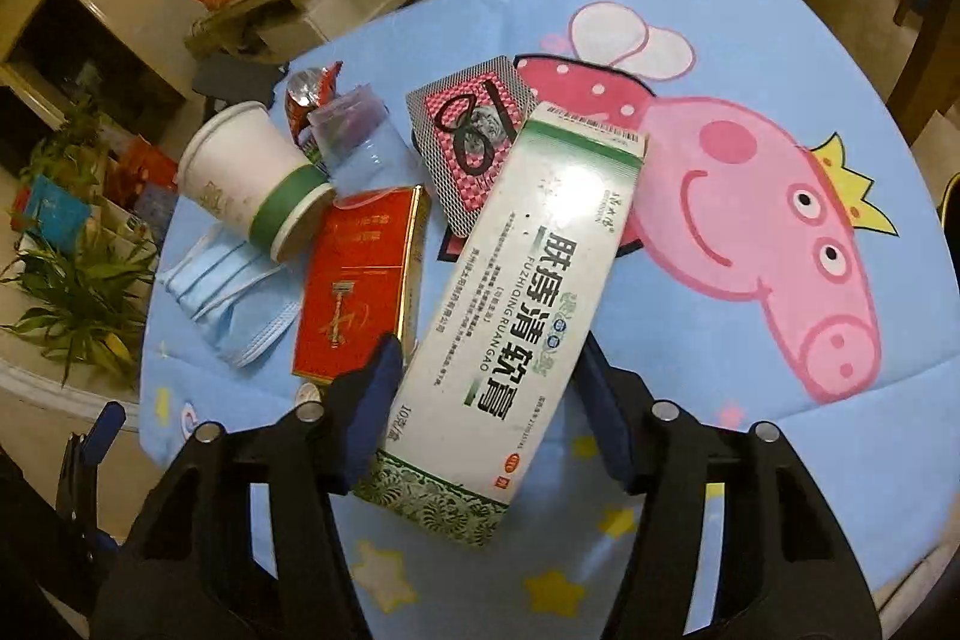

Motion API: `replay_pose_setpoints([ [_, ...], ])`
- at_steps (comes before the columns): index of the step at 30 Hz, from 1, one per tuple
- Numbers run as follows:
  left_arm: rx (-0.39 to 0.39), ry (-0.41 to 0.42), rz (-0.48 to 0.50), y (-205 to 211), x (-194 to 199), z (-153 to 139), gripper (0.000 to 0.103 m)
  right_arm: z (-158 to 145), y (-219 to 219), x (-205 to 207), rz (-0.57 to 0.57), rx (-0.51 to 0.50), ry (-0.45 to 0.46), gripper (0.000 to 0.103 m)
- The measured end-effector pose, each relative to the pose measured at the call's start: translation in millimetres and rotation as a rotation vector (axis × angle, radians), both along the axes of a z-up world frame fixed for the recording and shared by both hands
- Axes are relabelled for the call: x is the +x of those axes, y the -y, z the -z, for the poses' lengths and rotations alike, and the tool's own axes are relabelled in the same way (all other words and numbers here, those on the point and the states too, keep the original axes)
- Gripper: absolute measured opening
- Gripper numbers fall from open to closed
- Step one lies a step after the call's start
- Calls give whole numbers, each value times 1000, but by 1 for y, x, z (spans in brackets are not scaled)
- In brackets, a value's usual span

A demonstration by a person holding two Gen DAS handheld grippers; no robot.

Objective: Collect trash
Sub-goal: 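Grasp the white ointment box with the right tool while the left tool grasps the paper cup, then drop the ointment box and paper cup into the bin with both tools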

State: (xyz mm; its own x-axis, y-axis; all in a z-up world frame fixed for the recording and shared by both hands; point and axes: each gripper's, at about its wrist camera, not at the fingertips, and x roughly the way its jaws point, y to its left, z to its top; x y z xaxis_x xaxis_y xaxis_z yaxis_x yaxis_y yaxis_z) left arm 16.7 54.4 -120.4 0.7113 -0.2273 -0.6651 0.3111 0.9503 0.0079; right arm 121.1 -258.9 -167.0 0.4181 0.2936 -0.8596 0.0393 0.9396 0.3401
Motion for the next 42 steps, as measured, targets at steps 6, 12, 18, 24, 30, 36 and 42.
replay_pose_setpoints([
  [6, -49, 15, 52, 2, 13, -20, 96, -22, 29, -33, 7, 54, 85, 49],
  [12, -37, 54, 155, 32, 65, -52, 96, -22, 75, -55, 88, 164, 114, 49],
  [18, 157, 11, 307, 93, 124, -31, 96, -20, 95, -78, 119, 221, 145, 49],
  [24, 400, 16, 365, 134, 134, 5, 93, -15, 109, -85, 131, 266, 155, 49],
  [30, 501, 34, 339, 134, 139, 18, 66, -11, 116, -86, 132, 313, 178, 49],
  [36, 392, 64, 258, 112, 139, -5, 65, -13, 126, -95, 152, 334, 206, 49],
  [42, 38, 49, 250, 72, 115, -54, 66, -31, 137, -107, 163, 330, 278, 49],
])
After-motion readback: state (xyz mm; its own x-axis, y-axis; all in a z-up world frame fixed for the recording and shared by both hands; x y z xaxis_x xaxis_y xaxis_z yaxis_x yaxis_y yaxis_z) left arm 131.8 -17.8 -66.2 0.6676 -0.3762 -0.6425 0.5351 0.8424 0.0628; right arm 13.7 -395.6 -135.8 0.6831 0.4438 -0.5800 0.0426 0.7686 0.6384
